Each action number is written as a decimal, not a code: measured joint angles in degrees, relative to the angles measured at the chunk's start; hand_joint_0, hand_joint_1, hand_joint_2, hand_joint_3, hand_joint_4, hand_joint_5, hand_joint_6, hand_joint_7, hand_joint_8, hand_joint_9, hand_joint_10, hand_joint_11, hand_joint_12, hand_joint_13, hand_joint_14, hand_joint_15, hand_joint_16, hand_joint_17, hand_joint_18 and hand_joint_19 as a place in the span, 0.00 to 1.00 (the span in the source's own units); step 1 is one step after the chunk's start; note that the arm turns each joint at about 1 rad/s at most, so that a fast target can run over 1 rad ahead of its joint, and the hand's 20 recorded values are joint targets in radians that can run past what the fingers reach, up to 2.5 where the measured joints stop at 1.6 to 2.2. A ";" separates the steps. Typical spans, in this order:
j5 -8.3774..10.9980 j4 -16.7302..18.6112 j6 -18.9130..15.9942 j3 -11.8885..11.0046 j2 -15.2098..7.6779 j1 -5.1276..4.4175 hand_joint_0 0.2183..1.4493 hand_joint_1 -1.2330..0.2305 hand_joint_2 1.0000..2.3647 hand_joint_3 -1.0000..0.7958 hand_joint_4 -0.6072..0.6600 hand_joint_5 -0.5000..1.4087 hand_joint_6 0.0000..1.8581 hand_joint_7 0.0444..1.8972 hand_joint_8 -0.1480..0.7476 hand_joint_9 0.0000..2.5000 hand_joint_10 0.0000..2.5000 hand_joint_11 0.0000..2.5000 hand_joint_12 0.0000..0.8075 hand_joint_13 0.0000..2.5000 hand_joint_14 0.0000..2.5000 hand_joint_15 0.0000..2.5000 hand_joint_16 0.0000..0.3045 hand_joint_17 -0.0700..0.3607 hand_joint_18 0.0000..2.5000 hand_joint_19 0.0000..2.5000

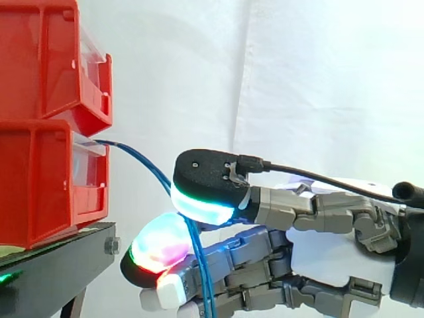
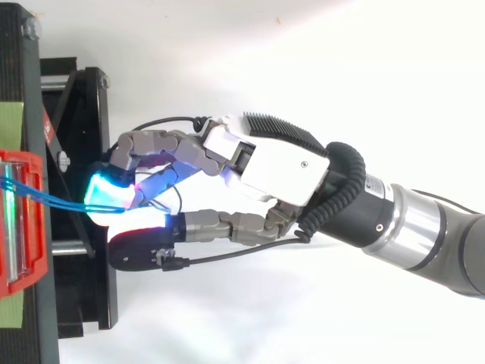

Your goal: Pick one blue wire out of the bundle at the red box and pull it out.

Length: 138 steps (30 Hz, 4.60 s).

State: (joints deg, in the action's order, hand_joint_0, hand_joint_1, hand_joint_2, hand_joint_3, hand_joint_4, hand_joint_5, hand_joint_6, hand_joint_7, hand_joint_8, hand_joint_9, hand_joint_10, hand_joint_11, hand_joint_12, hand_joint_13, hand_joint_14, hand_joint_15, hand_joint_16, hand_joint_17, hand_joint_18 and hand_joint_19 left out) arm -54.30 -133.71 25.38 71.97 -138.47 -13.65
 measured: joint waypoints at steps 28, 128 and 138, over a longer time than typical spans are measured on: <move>-1.20 -0.47 0.07 0.02 0.60 0.27 0.29 0.39 0.01 0.45 0.68 0.21 0.38 0.50 0.53 0.37 0.01 0.19 0.52 0.24 0.01 0.13 0.21 0.50 0.19 0.21; -5.42 -1.02 0.98 0.19 1.70 1.77 0.30 0.37 0.01 0.56 0.67 0.20 0.47 0.43 0.56 0.40 0.01 0.20 0.56 0.27 0.01 0.13 0.24 0.54 0.24 0.20; -6.36 -5.35 0.58 0.26 4.55 1.70 0.30 0.38 0.00 0.56 0.67 0.20 0.47 0.44 0.57 0.40 0.01 0.20 0.56 0.27 0.01 0.13 0.24 0.54 0.24 0.20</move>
State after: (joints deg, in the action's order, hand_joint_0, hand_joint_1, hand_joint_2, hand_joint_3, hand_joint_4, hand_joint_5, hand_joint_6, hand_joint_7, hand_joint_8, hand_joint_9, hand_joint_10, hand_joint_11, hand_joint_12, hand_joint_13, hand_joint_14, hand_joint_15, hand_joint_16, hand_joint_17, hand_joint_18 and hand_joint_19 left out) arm -60.66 -139.06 25.96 72.23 -133.92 -11.95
